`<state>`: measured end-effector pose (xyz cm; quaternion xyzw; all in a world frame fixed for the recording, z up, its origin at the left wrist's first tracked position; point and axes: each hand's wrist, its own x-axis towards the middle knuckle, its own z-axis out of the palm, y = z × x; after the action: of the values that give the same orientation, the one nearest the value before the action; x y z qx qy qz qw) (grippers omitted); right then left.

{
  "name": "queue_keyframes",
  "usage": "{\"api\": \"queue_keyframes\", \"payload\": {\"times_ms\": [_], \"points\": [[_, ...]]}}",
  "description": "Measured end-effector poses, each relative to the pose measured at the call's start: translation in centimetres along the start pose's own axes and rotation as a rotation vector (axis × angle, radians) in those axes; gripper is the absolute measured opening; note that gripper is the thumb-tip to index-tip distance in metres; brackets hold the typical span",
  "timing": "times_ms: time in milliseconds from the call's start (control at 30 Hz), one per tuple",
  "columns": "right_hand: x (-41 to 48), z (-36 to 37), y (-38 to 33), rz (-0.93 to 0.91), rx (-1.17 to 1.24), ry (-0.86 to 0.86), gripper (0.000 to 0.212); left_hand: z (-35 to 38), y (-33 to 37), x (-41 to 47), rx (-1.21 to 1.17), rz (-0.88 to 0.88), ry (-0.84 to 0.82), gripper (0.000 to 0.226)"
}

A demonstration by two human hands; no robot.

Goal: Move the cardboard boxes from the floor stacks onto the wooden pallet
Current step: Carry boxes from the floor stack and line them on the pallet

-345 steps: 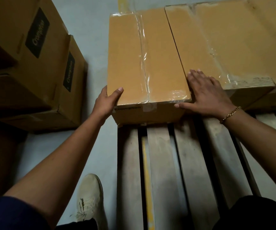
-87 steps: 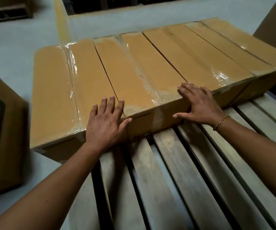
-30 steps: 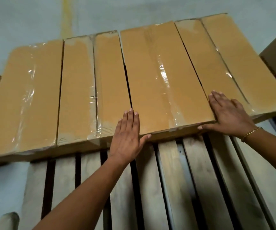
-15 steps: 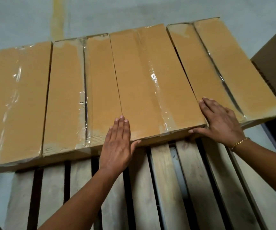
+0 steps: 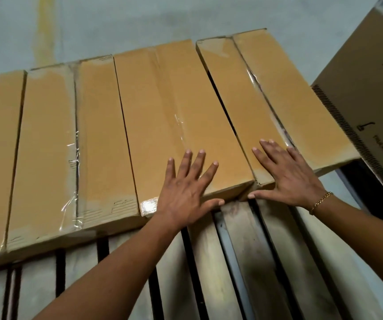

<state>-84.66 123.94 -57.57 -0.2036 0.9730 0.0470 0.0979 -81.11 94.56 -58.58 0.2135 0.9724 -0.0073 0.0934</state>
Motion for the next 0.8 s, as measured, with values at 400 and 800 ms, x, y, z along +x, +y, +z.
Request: {"api": "queue_keyframes", "payload": {"times_ms": [400, 800], "points": [[0.8, 0.3, 0.4, -0.054, -0.034, -0.004, 0.114, 1.3, -0.2, -0.1, -0.006, 0.008, 0.069, 0.077], [0.1, -0.2, 1.2, -0.125, -0.024, 0.073, 0.121, -0.6, 1.8, 0.2, -0.029, -0.071, 0.053, 0.095]]}}
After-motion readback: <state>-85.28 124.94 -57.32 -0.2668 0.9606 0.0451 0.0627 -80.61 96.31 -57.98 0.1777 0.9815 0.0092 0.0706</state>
